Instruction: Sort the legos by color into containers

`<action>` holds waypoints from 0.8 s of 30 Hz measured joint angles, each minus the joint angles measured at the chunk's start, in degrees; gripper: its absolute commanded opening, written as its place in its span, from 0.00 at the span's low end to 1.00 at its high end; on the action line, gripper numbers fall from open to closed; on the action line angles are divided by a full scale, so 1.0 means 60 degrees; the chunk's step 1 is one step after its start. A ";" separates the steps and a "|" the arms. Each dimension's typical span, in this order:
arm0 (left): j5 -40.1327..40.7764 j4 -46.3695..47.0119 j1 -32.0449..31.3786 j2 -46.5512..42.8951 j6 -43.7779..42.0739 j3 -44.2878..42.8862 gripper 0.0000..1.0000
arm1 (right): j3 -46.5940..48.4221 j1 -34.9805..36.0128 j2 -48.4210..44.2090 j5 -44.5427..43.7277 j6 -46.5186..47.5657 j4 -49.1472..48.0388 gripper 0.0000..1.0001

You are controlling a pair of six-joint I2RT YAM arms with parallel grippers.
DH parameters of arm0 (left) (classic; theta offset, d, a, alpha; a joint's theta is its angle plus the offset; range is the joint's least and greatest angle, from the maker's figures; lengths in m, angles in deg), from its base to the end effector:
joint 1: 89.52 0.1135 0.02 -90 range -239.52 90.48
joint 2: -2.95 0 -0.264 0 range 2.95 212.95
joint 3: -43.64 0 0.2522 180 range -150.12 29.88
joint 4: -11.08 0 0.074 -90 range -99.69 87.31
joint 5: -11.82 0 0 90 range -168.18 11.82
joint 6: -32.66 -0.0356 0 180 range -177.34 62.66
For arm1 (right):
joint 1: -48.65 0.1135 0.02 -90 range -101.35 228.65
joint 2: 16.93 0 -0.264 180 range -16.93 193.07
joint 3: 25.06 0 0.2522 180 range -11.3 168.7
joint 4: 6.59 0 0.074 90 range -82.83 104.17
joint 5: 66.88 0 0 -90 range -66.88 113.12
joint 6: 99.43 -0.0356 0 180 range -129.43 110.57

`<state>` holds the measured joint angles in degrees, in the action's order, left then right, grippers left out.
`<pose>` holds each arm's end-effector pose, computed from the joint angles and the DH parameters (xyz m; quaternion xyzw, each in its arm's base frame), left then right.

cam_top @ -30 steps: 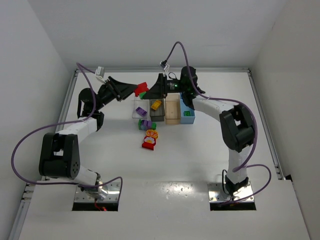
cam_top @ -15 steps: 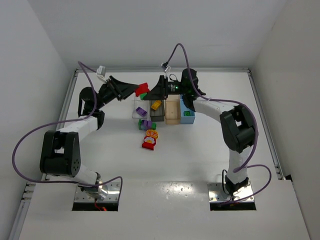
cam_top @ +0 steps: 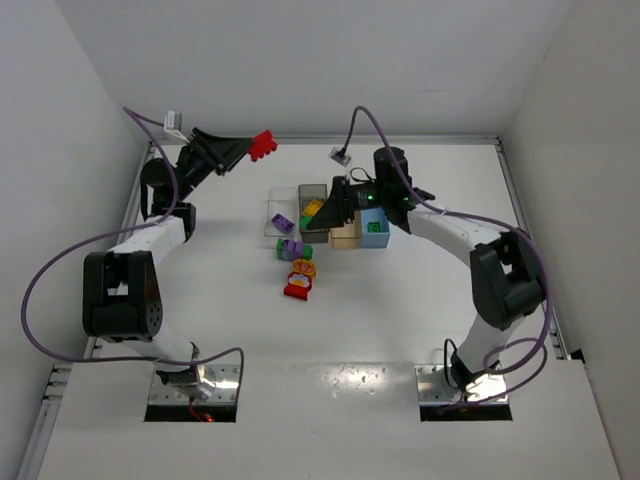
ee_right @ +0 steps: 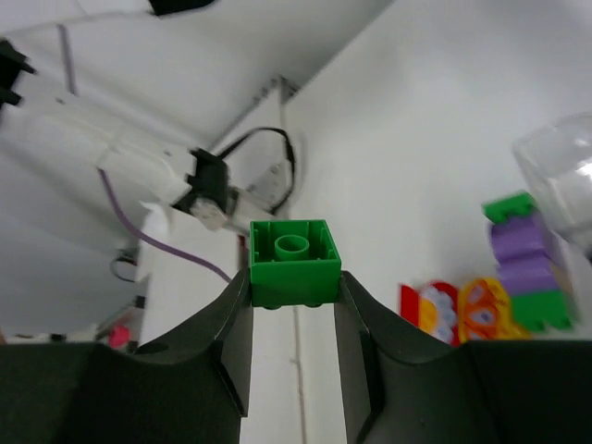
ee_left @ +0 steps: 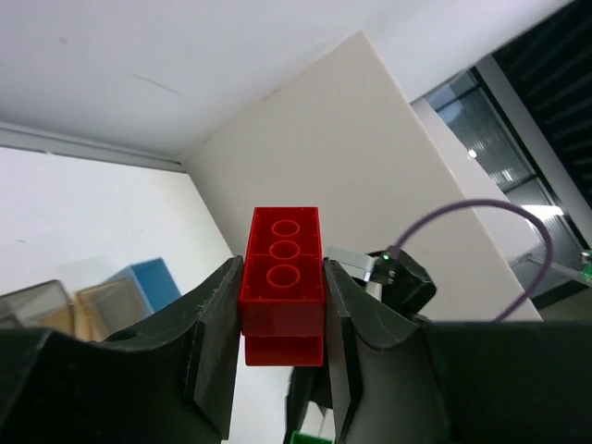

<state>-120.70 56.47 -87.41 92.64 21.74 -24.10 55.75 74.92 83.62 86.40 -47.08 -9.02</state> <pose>0.3451 -0.0114 0.3231 -0.1026 0.5856 -0.6406 0.4860 0.3371 0.2019 0.2611 -0.2414 0.7132 0.6256 0.2044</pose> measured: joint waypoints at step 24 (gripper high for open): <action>0.0419 -0.5672 -0.0306 -0.0929 -0.4874 -0.0237 0.00 | -0.0098 -0.2714 0.0499 -0.5807 0.7289 0.5508 0.41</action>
<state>-118.19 22.44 -89.25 87.06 -7.50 -25.52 55.16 58.63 86.61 51.56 -3.34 24.03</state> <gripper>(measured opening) 0.412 0.353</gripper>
